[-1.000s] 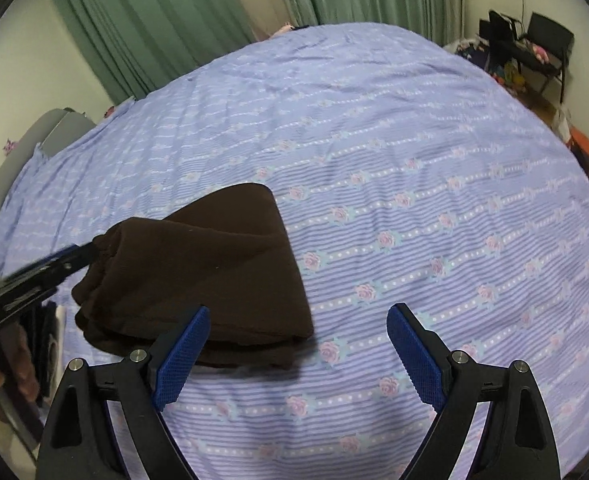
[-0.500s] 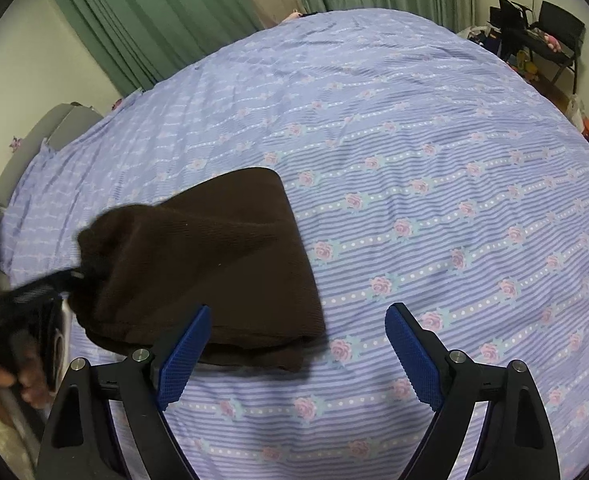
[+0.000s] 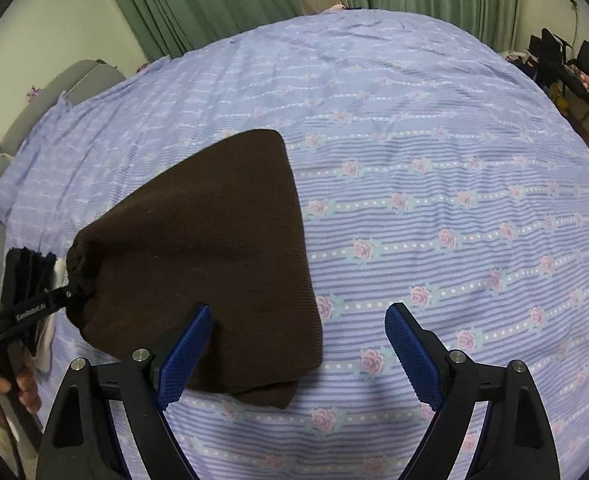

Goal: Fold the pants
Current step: 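Grasp the ribbed cuff end of the brown bundle with the left gripper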

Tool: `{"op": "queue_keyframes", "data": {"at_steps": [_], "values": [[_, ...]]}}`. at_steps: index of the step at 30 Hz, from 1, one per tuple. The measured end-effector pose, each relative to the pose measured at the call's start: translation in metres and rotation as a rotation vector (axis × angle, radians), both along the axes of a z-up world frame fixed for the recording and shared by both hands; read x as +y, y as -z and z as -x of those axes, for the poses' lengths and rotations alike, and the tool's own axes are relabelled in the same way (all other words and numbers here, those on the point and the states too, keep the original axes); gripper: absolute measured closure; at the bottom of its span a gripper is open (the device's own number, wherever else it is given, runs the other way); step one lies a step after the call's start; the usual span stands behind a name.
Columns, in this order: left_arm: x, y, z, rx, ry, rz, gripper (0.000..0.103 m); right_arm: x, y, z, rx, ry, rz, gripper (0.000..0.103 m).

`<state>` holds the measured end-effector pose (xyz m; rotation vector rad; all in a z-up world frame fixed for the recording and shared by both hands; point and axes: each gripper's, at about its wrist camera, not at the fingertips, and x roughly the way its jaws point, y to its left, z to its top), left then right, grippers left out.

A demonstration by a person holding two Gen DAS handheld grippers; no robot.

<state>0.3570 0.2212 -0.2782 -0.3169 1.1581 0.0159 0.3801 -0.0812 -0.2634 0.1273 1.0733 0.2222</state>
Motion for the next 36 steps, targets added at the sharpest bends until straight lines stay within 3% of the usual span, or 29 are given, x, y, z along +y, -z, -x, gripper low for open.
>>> {"op": "queue_keyframes", "data": {"at_steps": [3,4,5,6,7,12,17,21,22,23,27,30,32,36], "values": [[0.002,0.0,0.003,0.012,0.006,-0.025,0.071,-0.003,0.004,-0.002,0.012,0.018,0.0,0.014],[0.002,0.0,0.003,0.025,-0.01,-0.072,0.037,-0.004,0.006,-0.002,0.016,0.022,-0.003,0.014],[0.004,0.003,0.005,0.034,-0.032,-0.124,0.018,-0.004,0.008,-0.003,0.021,0.025,0.0,0.014],[0.008,0.004,0.009,0.015,-0.038,-0.125,0.02,-0.004,0.01,-0.004,0.024,0.025,0.003,0.014],[0.012,0.008,0.011,0.016,-0.029,-0.072,0.023,-0.003,0.011,-0.005,0.025,0.019,0.009,0.014],[0.023,0.025,0.015,0.045,-0.081,0.04,0.024,0.008,0.017,-0.004,0.026,-0.015,0.033,0.014],[0.032,0.039,0.014,0.055,-0.118,0.199,0.036,0.014,0.02,-0.002,0.029,-0.04,0.052,0.014],[0.033,0.048,0.011,0.074,-0.149,0.303,0.04,0.02,0.023,-0.002,0.032,-0.054,0.062,0.014],[0.033,0.052,0.01,0.081,-0.158,0.348,0.048,0.021,0.023,-0.002,0.034,-0.054,0.066,0.014],[0.033,0.053,0.01,0.087,-0.169,0.373,0.049,0.022,0.024,-0.002,0.037,-0.055,0.068,0.014],[0.026,0.043,0.008,0.09,-0.121,0.318,0.059,0.022,0.028,0.0,0.055,-0.048,0.047,0.014],[0.014,0.021,0.003,0.082,-0.046,0.226,0.063,0.018,0.03,-0.001,0.065,-0.031,0.023,0.014],[0.001,-0.003,0.003,0.029,0.022,0.156,0.065,0.014,0.032,0.0,0.075,-0.01,0.003,0.014],[-0.008,-0.031,-0.005,-0.077,0.087,0.099,0.066,0.005,0.033,-0.001,0.094,0.029,-0.041,0.014]]}}
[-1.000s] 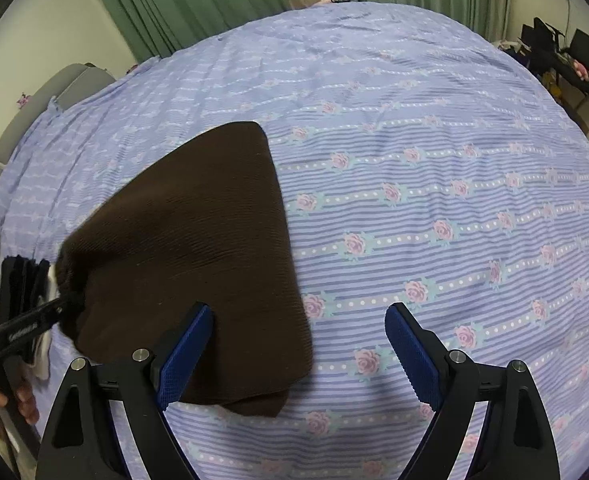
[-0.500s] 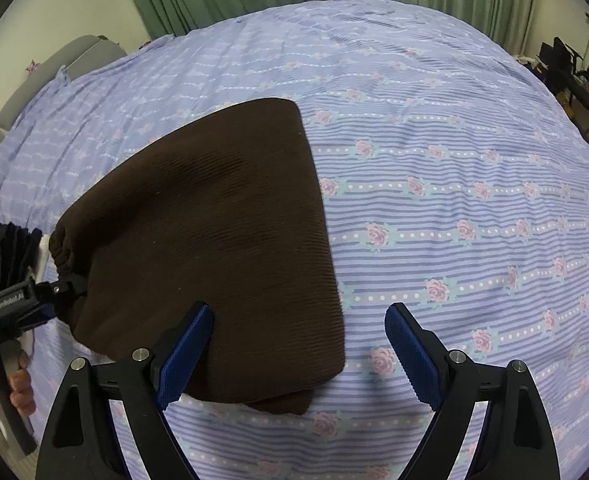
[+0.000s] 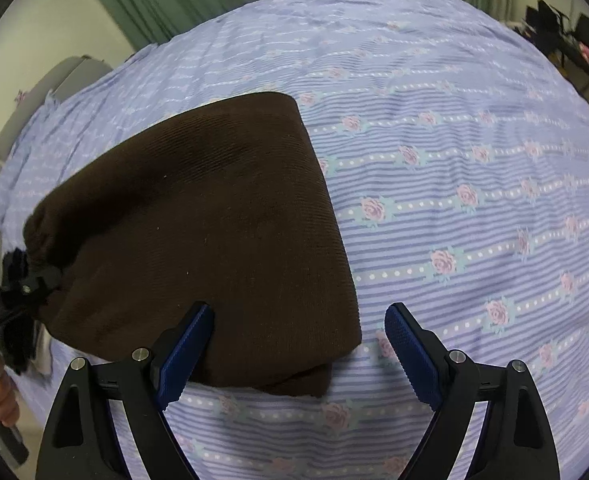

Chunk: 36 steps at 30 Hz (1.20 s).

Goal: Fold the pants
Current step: 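Grasp the ribbed cuff end of the brown bundle with the left gripper, then grasp the bundle edge with the right gripper while the left gripper holds the cuffs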

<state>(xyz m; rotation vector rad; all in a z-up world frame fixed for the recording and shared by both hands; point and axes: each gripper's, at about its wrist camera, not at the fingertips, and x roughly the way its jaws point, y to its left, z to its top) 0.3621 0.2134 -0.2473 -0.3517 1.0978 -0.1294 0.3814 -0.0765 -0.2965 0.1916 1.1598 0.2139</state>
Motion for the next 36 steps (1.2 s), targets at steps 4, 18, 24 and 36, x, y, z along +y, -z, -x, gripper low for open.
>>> {"op": "queue_keyframes", "data": {"at_steps": [4,18,24,36], "values": [[0.018,0.008,-0.013,-0.003,-0.019,-0.031,0.066,0.006,-0.008,0.003,-0.029,-0.022,-0.004,0.015],[0.024,0.033,-0.007,0.038,-0.022,-0.134,0.027,0.005,-0.02,-0.008,-0.118,-0.06,0.059,0.014],[0.029,0.015,0.013,-0.034,-0.102,-0.07,0.018,0.006,0.0,-0.021,-0.085,-0.071,0.011,0.015],[0.041,0.079,0.01,0.038,-0.255,0.154,0.004,0.015,0.027,-0.033,-0.028,-0.086,-0.057,0.015]]}}
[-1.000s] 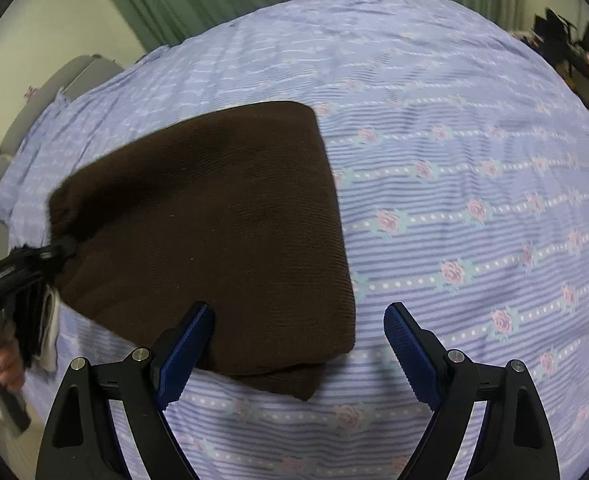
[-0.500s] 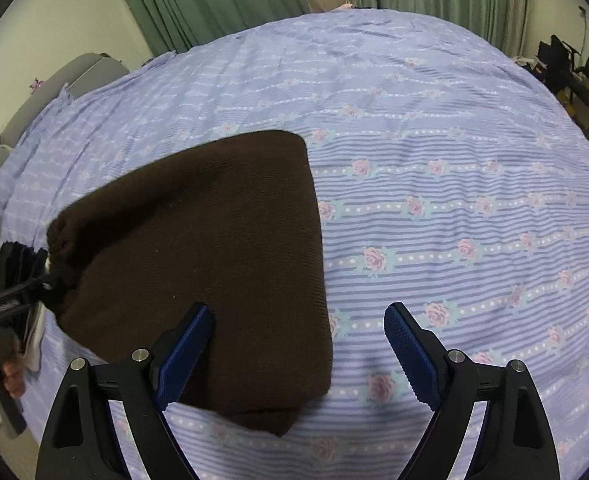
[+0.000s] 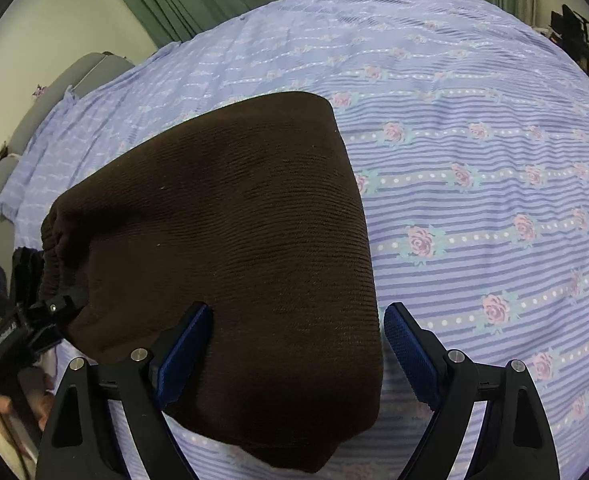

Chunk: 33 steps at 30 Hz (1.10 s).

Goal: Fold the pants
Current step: 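Grasp the bundle edge with the right gripper while the left gripper holds the cuffs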

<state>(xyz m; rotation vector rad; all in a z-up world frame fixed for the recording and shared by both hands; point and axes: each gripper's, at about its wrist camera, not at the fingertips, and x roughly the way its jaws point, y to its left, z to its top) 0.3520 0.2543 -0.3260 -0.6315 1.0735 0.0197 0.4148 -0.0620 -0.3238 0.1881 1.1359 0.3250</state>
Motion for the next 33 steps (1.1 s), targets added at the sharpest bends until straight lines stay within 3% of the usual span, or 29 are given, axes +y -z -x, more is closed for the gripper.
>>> {"op": "queue_keyframes", "data": {"at_steps": [10,14,22,24,26,27,28,29,33], "values": [[0.003,0.028,0.003,-0.023,-0.083,0.161,0.004,-0.002,0.017,-0.009,0.009,0.0,-0.023,0.015],[-0.006,0.024,0.01,-0.031,-0.133,0.186,0.016,-0.004,0.023,-0.01,0.02,0.014,-0.053,0.015],[-0.005,0.044,-0.029,-0.035,-0.139,0.297,0.013,-0.004,0.03,-0.021,0.02,0.034,-0.072,0.015],[0.0,0.048,-0.031,-0.039,-0.144,0.313,0.016,-0.003,0.032,-0.025,0.031,0.041,-0.085,0.015],[0.002,0.044,-0.024,-0.047,-0.129,0.297,0.026,-0.002,0.033,-0.027,0.042,0.04,-0.098,0.015],[0.001,0.038,-0.023,-0.053,-0.103,0.267,0.032,0.0,0.032,-0.028,0.043,0.034,-0.096,0.018],[0.0,0.032,-0.022,-0.055,-0.085,0.247,0.038,0.001,0.031,-0.028,0.042,0.02,-0.1,0.028],[-0.001,0.028,-0.021,-0.056,-0.075,0.233,0.042,0.002,0.029,-0.026,0.042,-0.001,-0.114,0.029],[-0.01,0.002,-0.022,-0.079,-0.007,0.139,0.047,0.008,0.009,-0.015,0.012,-0.04,-0.102,0.051]]}}
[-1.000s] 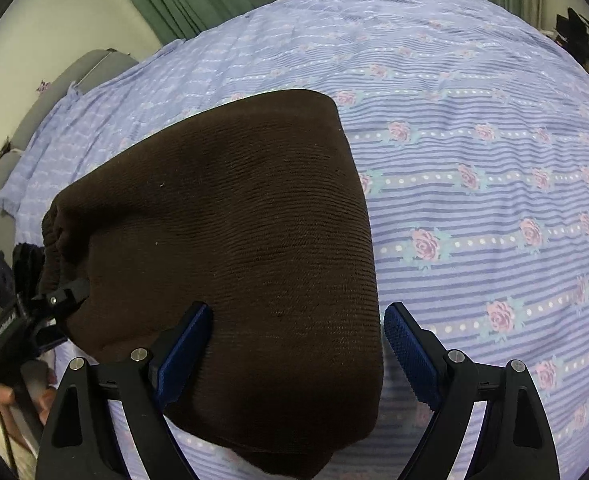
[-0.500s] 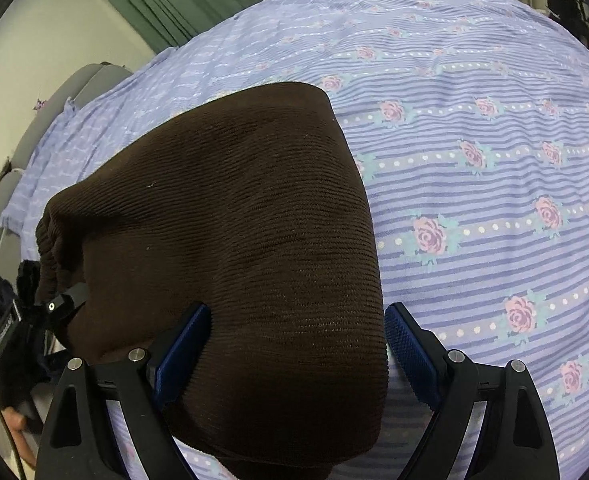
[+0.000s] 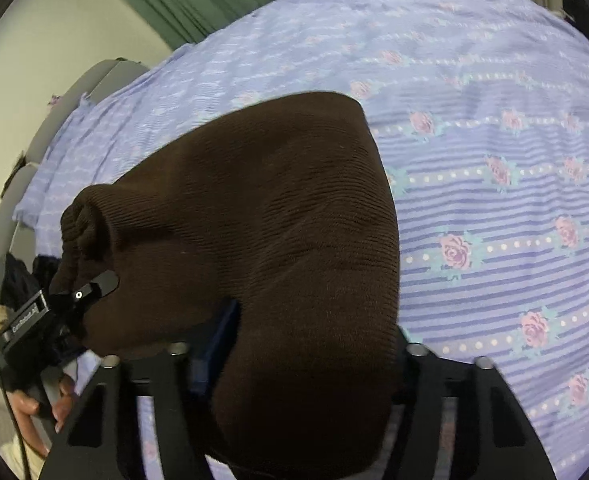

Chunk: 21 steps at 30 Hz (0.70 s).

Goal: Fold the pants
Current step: 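Grasp the bundle edge with the right gripper while the left gripper holds the cuffs, then carry the brown bundle with both grippers over to the black garment stack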

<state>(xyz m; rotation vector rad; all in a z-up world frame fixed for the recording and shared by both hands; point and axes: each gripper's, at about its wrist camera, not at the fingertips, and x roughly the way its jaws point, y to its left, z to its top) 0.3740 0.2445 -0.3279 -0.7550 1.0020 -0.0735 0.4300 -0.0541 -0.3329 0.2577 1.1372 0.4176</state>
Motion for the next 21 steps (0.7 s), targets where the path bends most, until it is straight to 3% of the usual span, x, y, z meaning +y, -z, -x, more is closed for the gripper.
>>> {"op": "queue_keyframes", "data": {"at_steps": [4,11,21], "values": [[-0.007,-0.034,0.014,-0.038,0.026,-0.09,0.047,0.005,-0.029,0.024,-0.056,-0.021,0.034,0.056],[-0.02,-0.088,0.052,-0.078,0.063,-0.149,0.047,-0.003,-0.083,0.081,-0.112,-0.009,0.027,0.056],[-0.051,-0.19,0.153,-0.172,0.033,-0.212,0.047,-0.026,-0.192,0.173,-0.239,-0.066,0.032,0.057]]}}
